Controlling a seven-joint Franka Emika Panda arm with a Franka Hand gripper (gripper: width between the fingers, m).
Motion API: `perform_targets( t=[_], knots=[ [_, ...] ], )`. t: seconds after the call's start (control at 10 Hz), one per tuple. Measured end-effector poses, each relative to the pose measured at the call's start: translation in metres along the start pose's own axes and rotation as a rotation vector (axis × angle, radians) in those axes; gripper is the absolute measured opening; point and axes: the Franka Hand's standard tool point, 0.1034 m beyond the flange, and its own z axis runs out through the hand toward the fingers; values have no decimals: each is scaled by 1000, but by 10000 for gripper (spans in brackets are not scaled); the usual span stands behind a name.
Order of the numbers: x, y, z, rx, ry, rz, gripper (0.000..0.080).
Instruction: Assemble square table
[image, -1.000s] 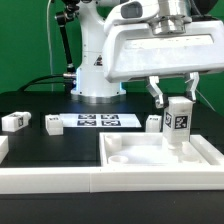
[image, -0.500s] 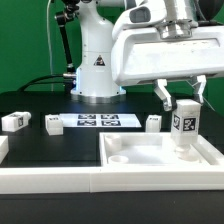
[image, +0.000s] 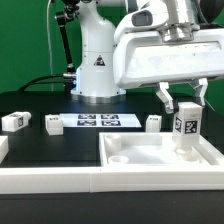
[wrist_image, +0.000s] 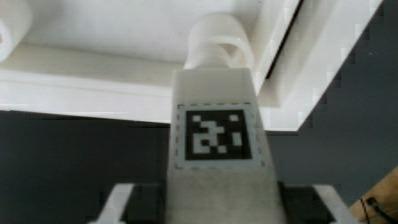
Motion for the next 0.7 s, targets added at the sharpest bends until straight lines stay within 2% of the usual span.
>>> perform_targets(
  t=[0.7],
  knots=[
    [0,-7,2,5,0,-10,290]
  ],
)
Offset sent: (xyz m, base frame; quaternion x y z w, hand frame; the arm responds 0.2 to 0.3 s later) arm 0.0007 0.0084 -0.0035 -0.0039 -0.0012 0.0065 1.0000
